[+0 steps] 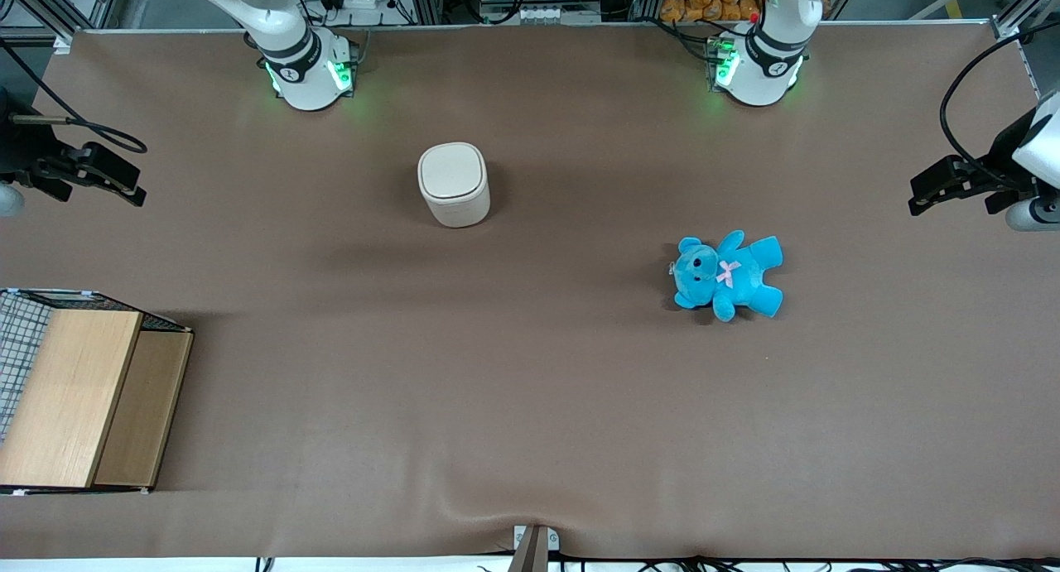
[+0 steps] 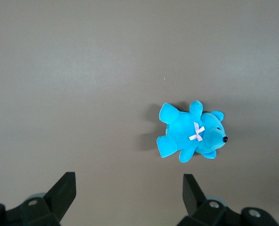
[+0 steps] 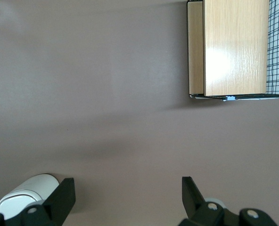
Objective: Open trash can with right arm
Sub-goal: 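Move the right gripper toward the white trash can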
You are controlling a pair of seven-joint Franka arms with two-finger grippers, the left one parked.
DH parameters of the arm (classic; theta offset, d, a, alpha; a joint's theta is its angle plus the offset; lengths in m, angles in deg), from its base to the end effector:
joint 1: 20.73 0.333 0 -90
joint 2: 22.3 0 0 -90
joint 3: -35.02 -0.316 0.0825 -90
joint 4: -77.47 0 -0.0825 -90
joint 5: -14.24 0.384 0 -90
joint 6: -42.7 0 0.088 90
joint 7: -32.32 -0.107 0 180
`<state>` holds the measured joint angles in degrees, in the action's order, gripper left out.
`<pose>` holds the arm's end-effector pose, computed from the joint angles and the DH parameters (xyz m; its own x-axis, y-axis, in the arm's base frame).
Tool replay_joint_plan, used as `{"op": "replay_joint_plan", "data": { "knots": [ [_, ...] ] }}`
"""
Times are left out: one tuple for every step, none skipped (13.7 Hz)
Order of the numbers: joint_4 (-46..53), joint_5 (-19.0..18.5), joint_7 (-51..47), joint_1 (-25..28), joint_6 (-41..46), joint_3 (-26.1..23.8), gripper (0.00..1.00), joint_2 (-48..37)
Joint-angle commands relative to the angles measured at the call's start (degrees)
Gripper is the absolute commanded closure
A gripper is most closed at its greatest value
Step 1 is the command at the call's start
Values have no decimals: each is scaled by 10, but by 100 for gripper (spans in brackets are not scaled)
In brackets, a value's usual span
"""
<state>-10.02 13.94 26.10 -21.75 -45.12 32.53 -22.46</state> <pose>0.5501 0.0136 0.6433 0.9965 -0.0830 0.0091 -0.0830 -0.9965 0.0044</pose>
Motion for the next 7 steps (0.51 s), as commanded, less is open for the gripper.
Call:
{"op": "replay_joint_plan", "data": {
  "knots": [
    [0, 4, 8, -5, 3, -1, 0, -3],
    [1, 4, 8, -5, 2, -1, 0, -3],
    [1, 2, 9, -4, 1, -1, 0, -2],
    [2, 3, 10, -6, 0, -1, 0, -1],
    [3, 3, 11, -6, 0, -1, 0, -1],
    [3, 3, 9, -5, 2, -1, 0, -1],
    [0, 3, 9, -4, 4, -1, 0, 2]
  ]
}}
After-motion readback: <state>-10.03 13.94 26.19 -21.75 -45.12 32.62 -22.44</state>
